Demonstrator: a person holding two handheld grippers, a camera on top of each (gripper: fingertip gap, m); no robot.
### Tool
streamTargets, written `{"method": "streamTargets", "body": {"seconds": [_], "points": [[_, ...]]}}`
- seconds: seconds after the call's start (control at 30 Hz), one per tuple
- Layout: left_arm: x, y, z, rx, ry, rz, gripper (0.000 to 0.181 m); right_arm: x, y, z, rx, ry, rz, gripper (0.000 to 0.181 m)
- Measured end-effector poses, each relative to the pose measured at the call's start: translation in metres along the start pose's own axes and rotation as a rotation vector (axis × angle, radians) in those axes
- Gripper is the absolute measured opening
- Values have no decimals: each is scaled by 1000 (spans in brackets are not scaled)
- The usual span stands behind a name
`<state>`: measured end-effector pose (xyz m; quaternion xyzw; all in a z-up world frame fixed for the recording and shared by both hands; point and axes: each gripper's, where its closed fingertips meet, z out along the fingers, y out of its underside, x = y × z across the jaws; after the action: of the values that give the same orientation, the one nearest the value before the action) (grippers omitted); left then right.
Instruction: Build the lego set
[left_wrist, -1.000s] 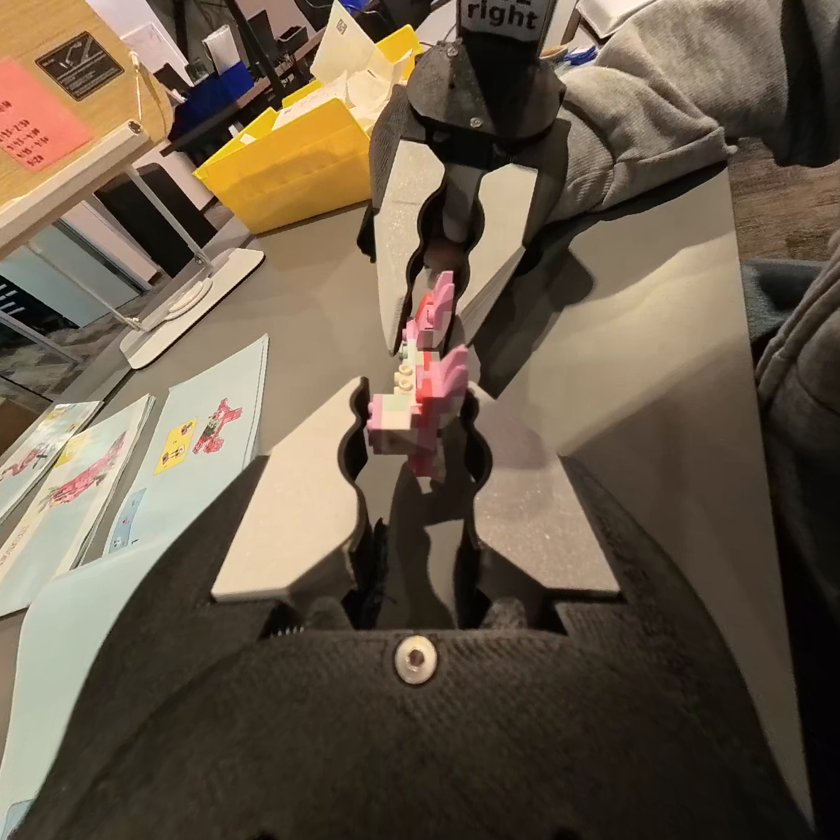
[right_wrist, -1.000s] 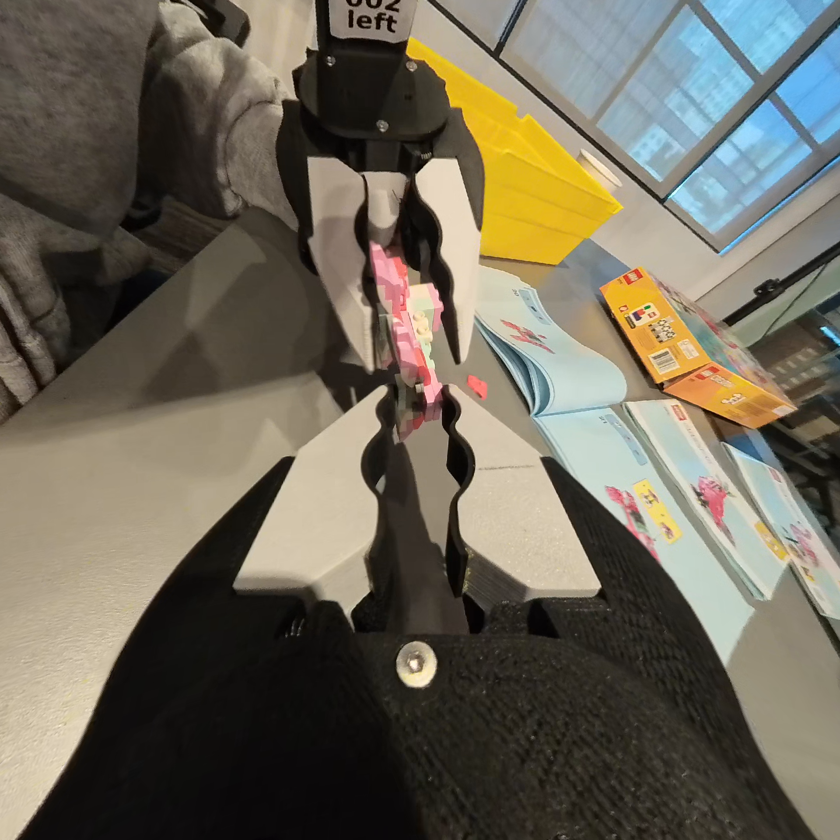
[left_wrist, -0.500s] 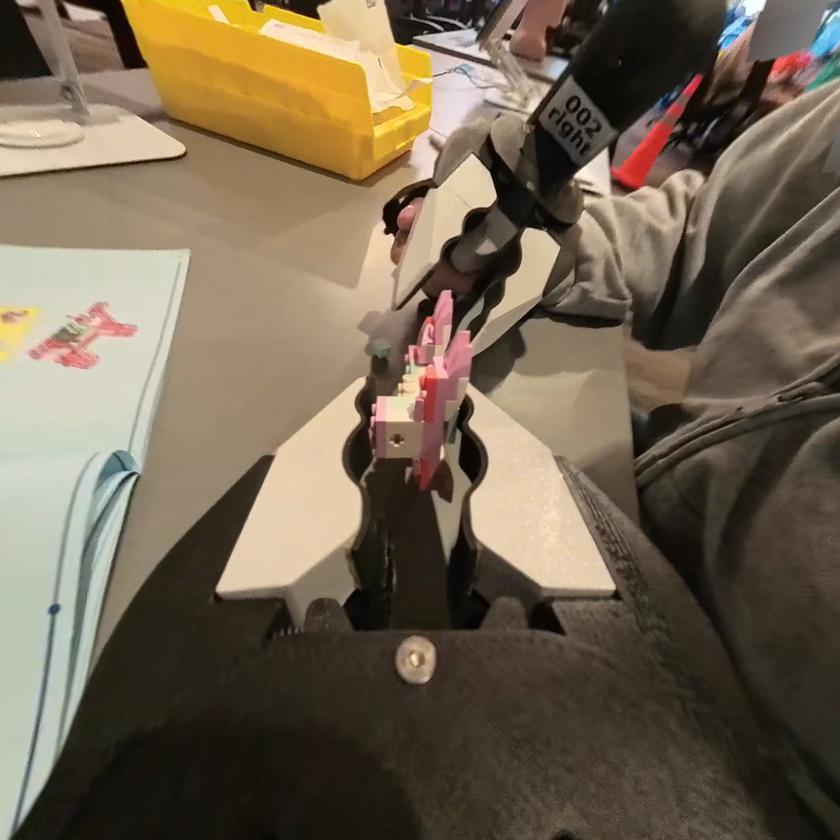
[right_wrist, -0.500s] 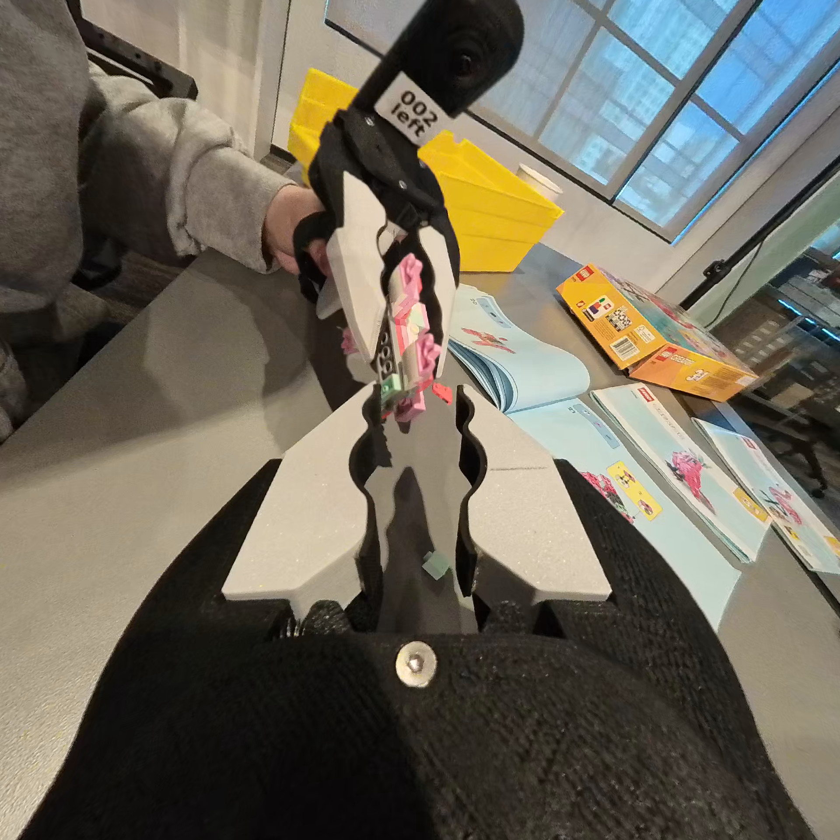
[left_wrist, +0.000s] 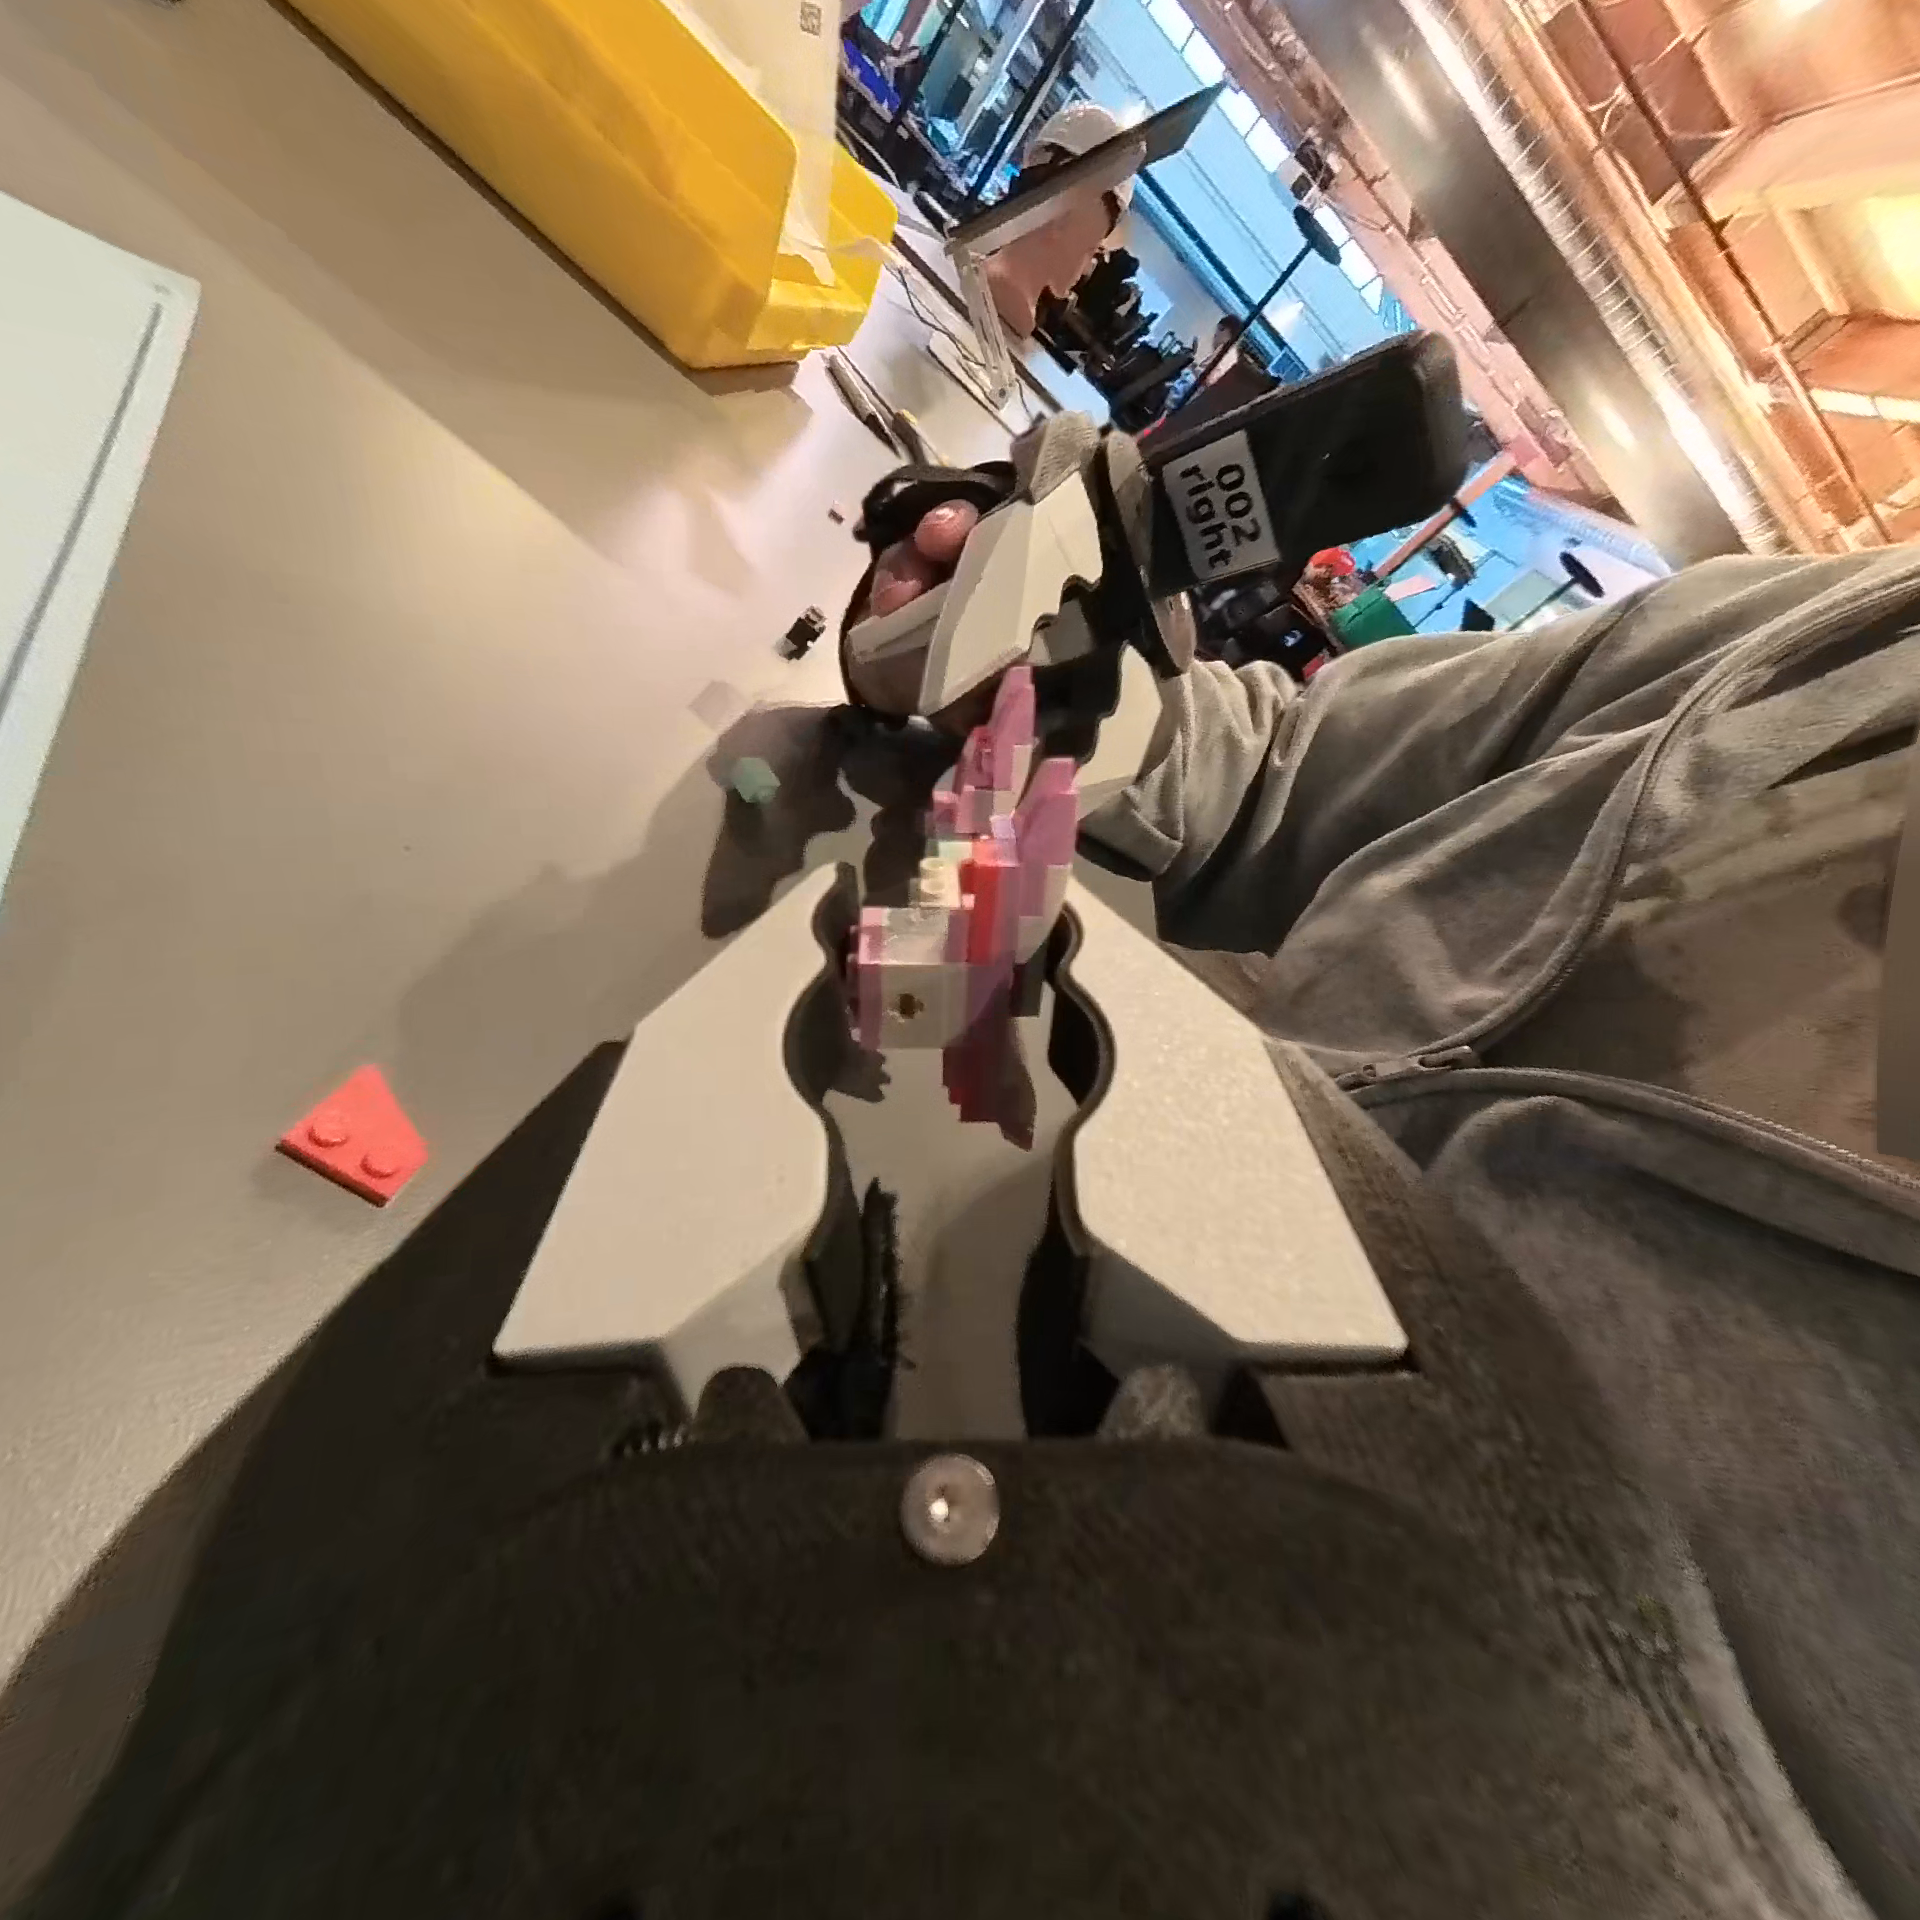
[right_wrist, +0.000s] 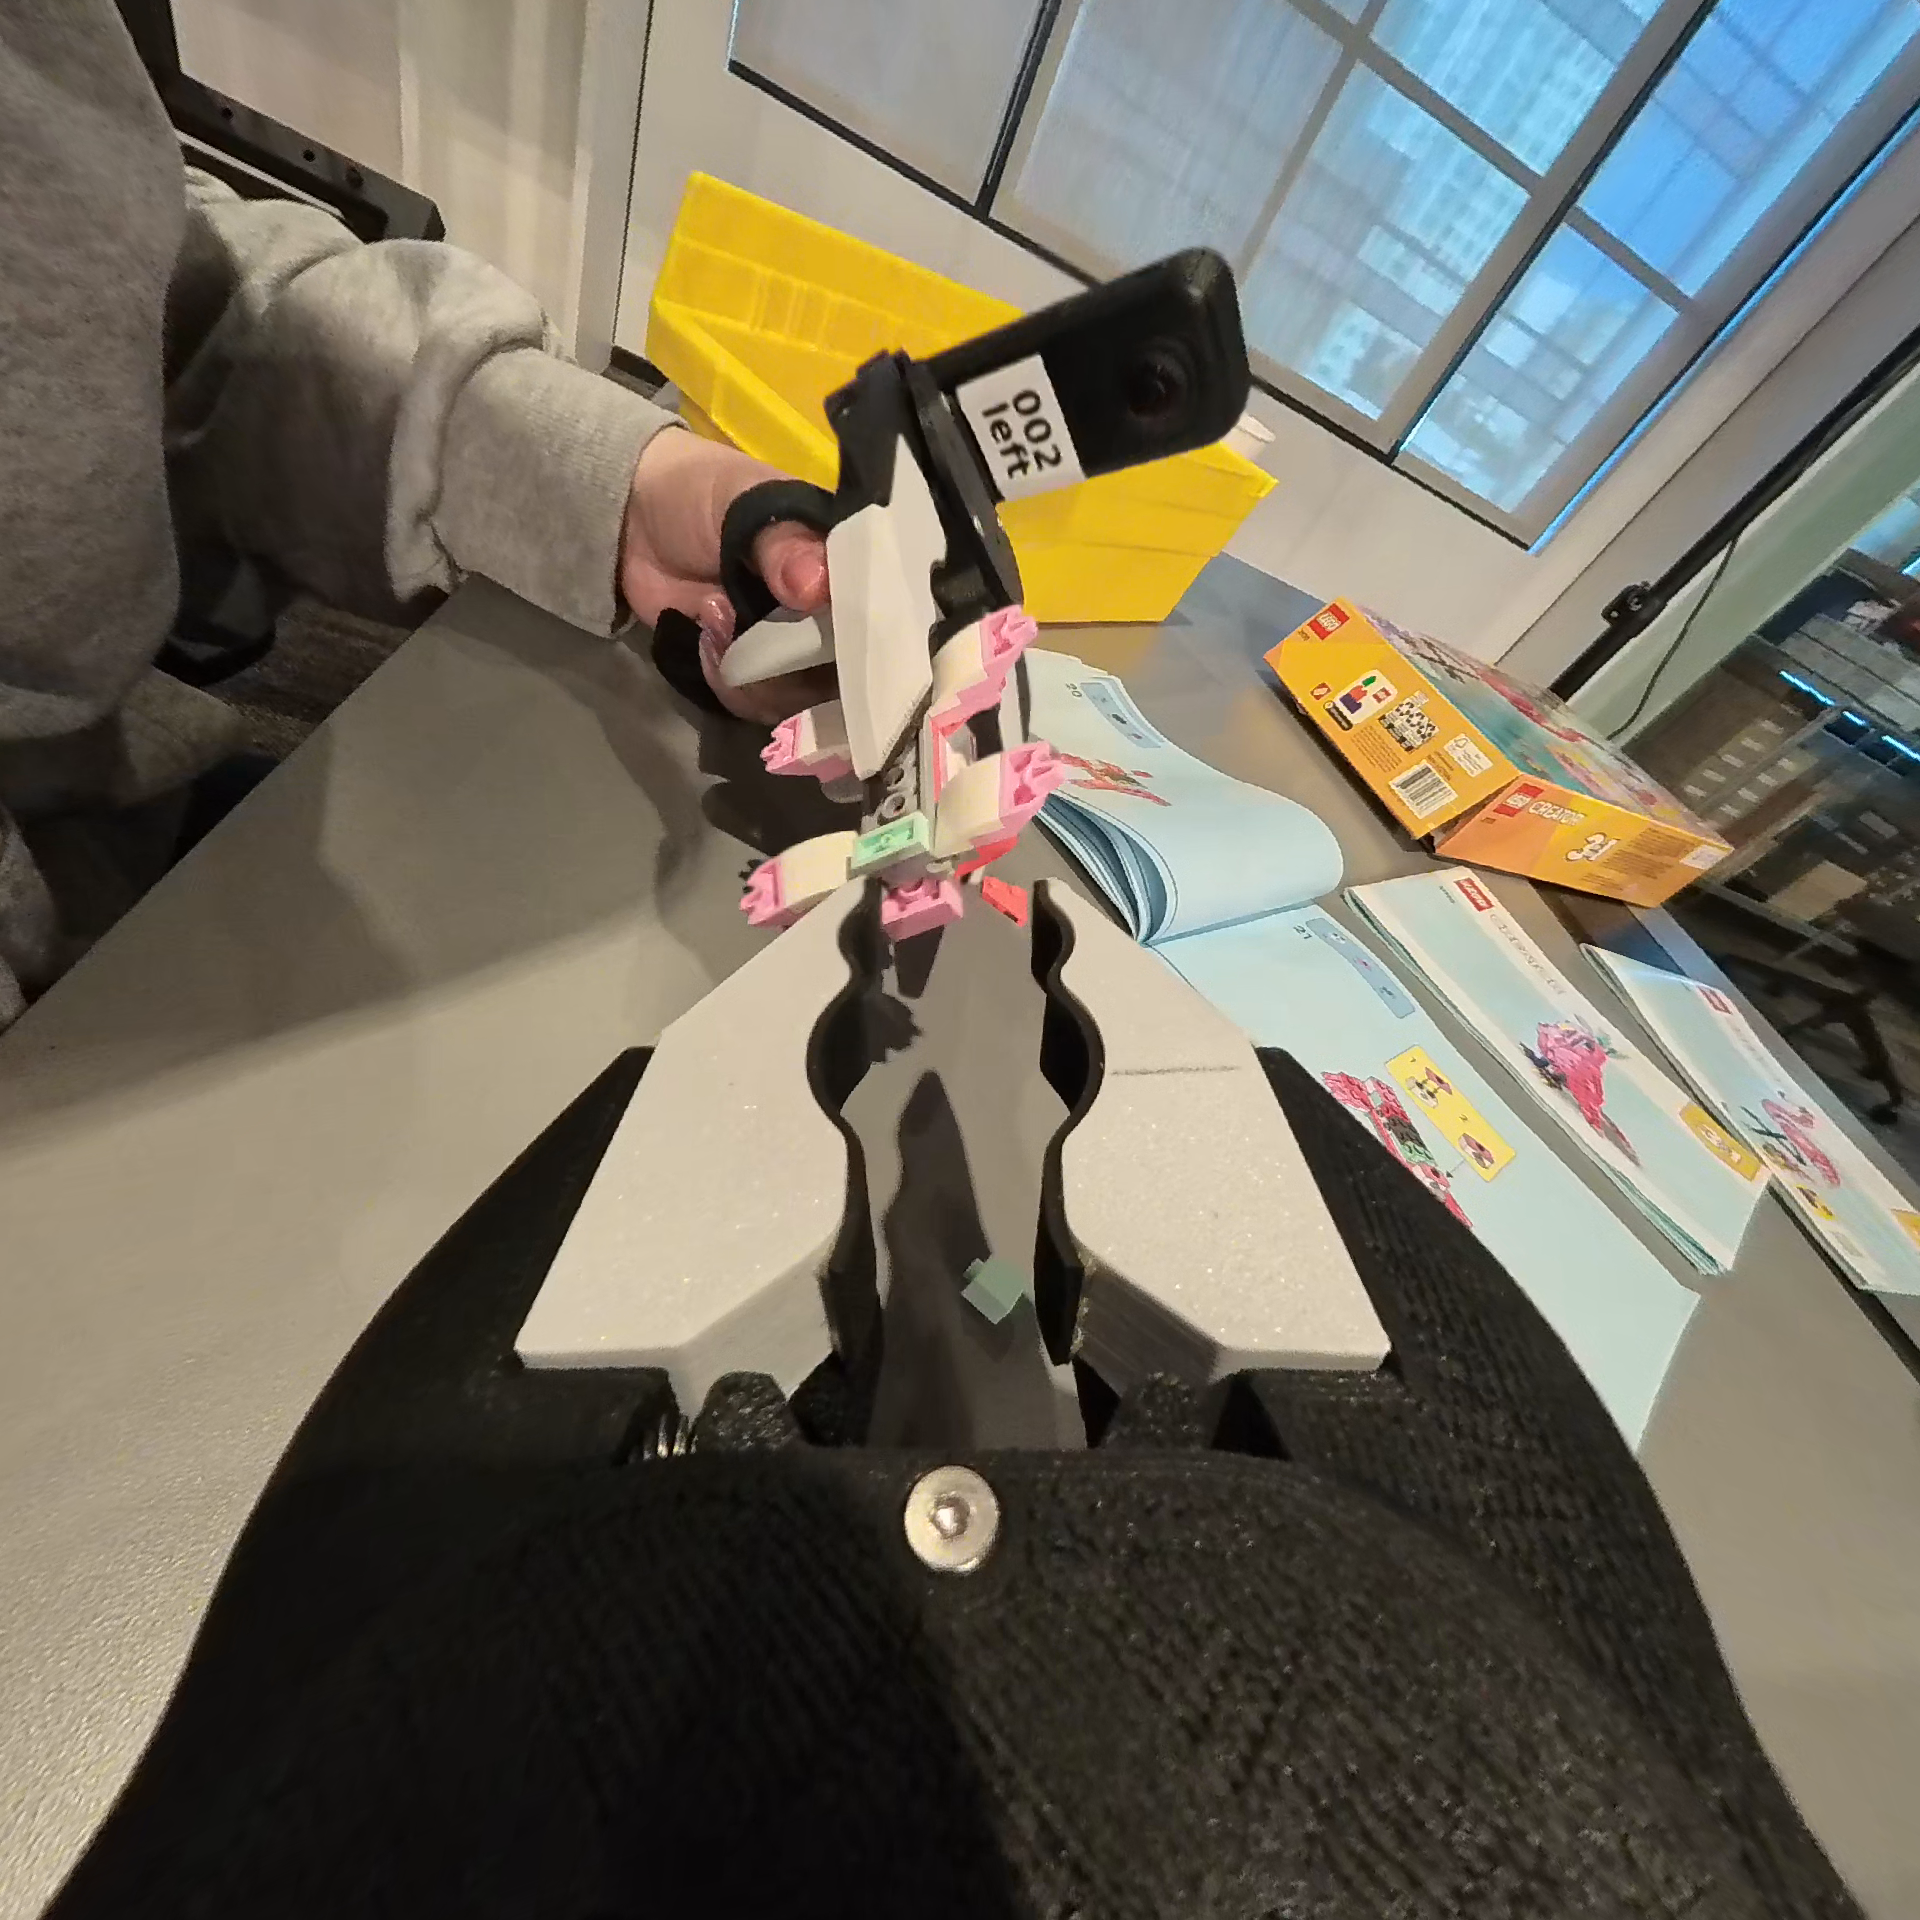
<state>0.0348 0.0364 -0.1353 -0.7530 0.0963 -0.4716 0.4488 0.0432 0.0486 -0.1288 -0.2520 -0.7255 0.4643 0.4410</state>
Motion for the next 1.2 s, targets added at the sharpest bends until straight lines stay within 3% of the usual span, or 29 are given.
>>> {"method": "streamTargets", "body": {"seconds": [0.47,0.53,0.7,0.97,1.2], "points": [[4,-3,-1,21,25,15,33,4,-5,-2,35,-14,90,27],[18,-9,-1,83,42,126,33,3,-12,-4,82,-37,154,28],[19,-9,1,88,-148,453,34,-4,-22,-8,147,-82,170,27],[-2,2,7,-99,-589,1108,33,-13,-17,-3,80,-44,-25,20],[-2,-1,9,-148,-740,1346,33,-16,-5,1,-8,-4,-188,10]]}}
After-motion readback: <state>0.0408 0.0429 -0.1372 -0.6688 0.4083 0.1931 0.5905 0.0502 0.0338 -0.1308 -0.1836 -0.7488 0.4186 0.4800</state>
